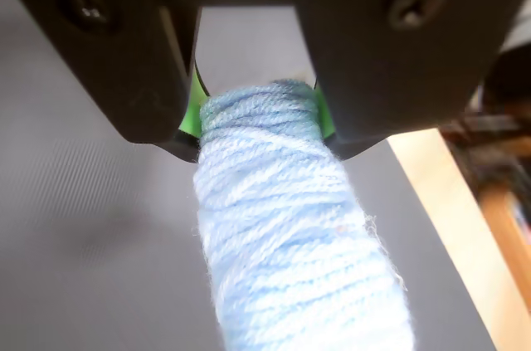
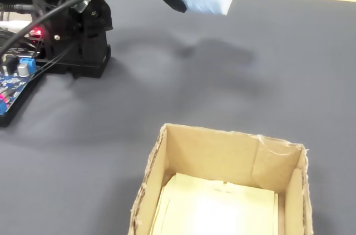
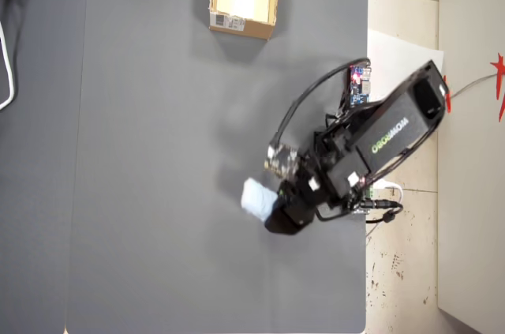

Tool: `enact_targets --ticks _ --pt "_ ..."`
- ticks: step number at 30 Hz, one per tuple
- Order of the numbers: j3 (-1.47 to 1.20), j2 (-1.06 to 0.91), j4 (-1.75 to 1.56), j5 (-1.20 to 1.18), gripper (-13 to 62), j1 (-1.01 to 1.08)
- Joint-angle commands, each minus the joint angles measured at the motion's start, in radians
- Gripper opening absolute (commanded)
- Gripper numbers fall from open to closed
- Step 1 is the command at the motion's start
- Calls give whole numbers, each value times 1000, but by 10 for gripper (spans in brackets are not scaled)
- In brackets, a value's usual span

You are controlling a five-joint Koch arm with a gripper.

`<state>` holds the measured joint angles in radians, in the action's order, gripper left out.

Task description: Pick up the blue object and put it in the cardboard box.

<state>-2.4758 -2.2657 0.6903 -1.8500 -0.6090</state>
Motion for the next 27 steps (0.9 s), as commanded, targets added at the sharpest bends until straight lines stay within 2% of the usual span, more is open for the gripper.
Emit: enact_targets --ticks 1,6,15,27 --pt "29 -26 -91 9 73 23" --pt "-34 -97 -196 48 73 137" --pt "-41 -98 -402 212 73 327" --pt "-80 -100 -655 293 66 617"
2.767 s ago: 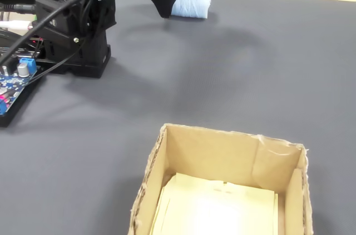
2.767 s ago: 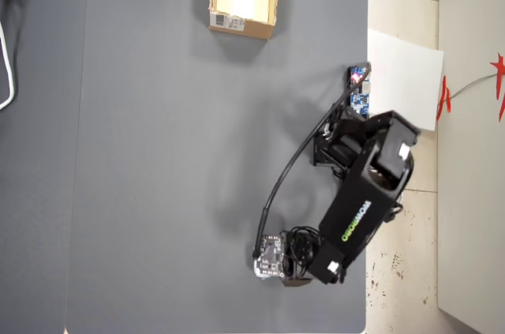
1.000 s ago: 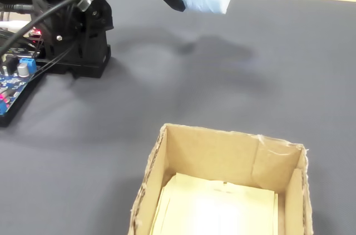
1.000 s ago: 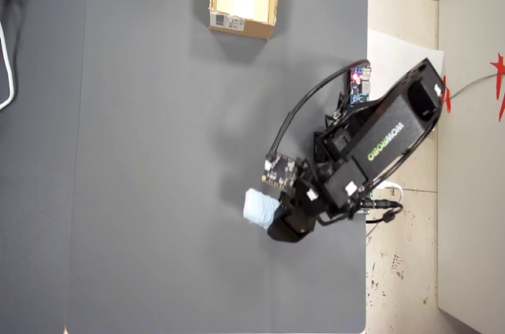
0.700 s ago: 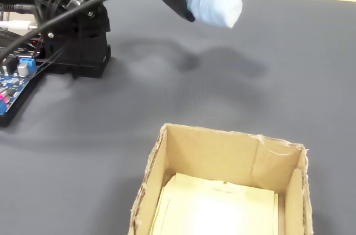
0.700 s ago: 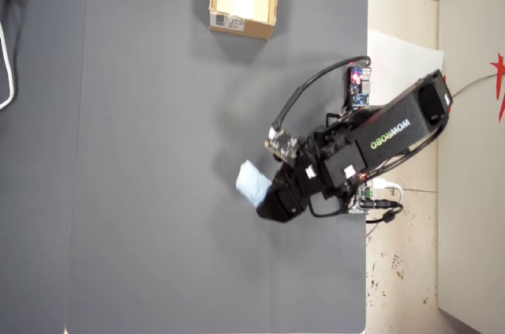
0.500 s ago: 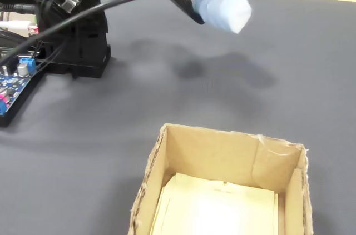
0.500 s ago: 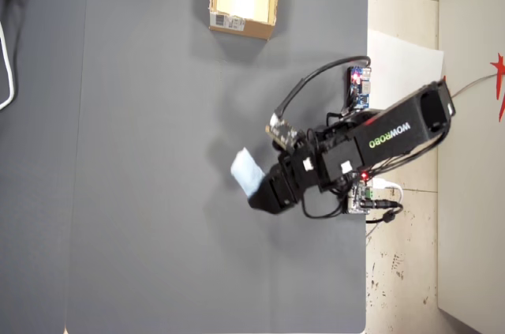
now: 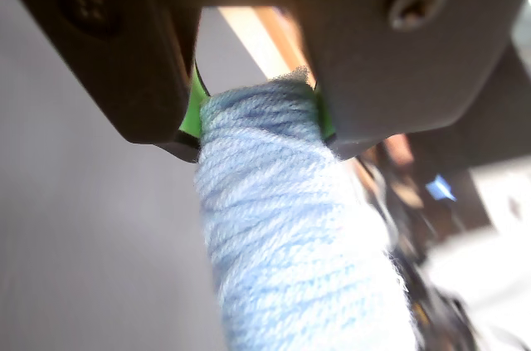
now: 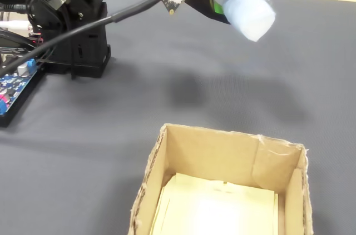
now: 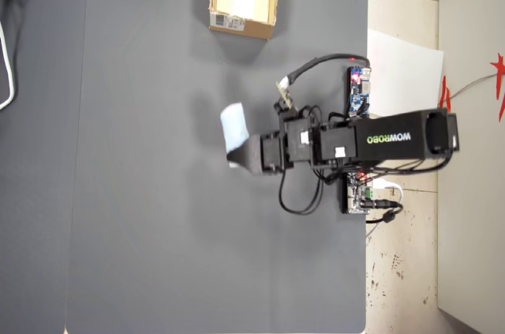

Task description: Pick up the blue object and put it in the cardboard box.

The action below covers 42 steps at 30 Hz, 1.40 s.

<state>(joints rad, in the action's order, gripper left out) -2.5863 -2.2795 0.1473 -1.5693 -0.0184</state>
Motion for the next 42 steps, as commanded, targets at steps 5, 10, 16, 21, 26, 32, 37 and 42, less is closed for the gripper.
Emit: enact_targets --ticks 5,10,16,21,26,32,37,42 --pt "20 -84 -167 46 66 137" --pt "21 -84 -199 84 57 258" --pt "40 -75 -218 118 57 371" --pt "72 -61 -207 152 55 466" --pt "161 -5 -170 204 55 549" --pt "273 107 -150 216 55 652" --pt "485 385 -72 268 55 813" --pt "520 460 -43 291 57 850"
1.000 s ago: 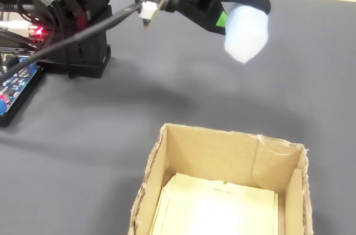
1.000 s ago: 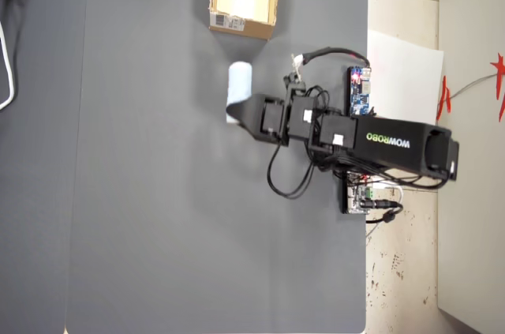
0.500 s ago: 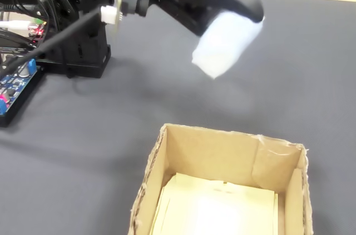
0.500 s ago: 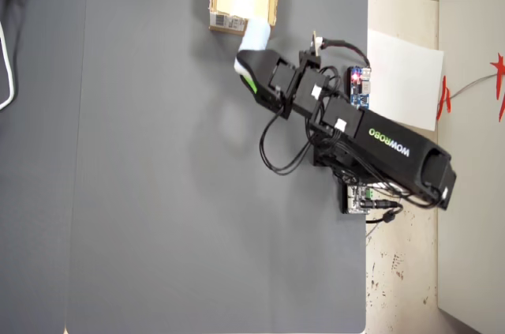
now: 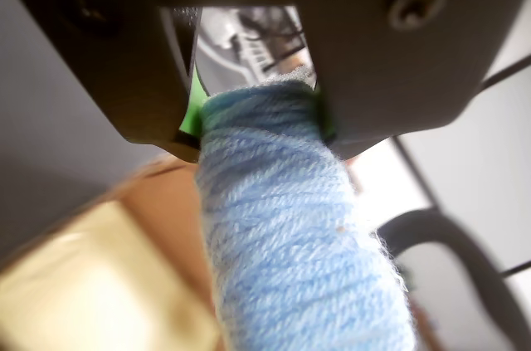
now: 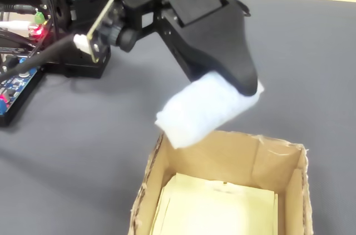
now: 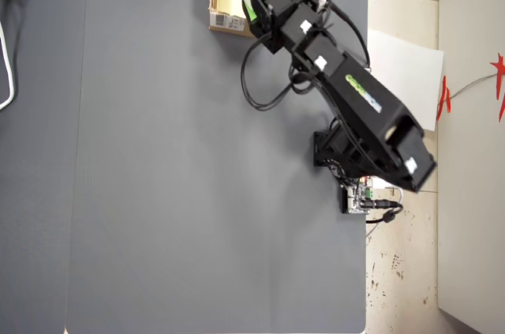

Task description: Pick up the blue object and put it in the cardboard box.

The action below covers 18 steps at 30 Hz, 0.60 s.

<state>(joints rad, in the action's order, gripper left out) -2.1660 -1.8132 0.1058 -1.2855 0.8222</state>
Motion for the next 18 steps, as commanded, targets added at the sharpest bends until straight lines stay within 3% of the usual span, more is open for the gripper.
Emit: enact_targets --ticks 1,5,11,12,18 --pt "109 12 6 12 57 15" --pt "144 74 20 35 59 29" --pt "178 100 28 6 200 28" --pt "179 101 26 -28 277 25" --pt "189 100 25 -34 299 15"
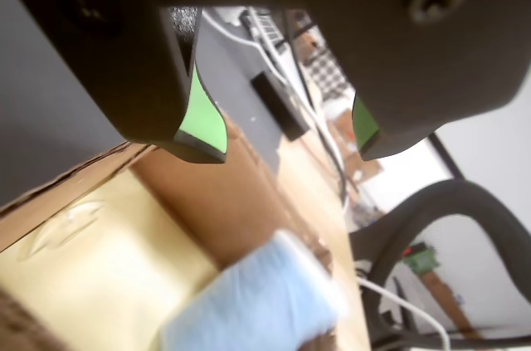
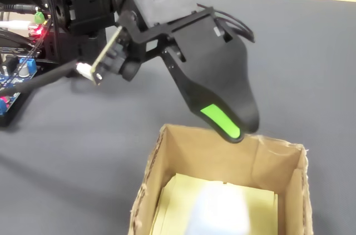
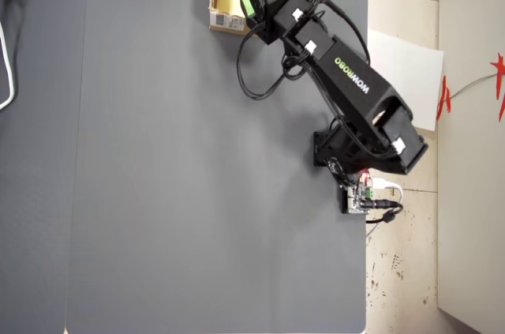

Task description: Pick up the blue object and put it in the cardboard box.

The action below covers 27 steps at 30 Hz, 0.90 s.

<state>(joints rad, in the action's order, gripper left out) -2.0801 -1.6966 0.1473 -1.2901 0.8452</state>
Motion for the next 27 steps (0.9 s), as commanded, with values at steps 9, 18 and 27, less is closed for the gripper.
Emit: enact_targets --ticks 9,18,27 --pt "28 -127 -20 -117 299 -97" --pt "-153 -347 -69 -264 326 -324" --pt "-425 -595 -172 -380 333 -565"
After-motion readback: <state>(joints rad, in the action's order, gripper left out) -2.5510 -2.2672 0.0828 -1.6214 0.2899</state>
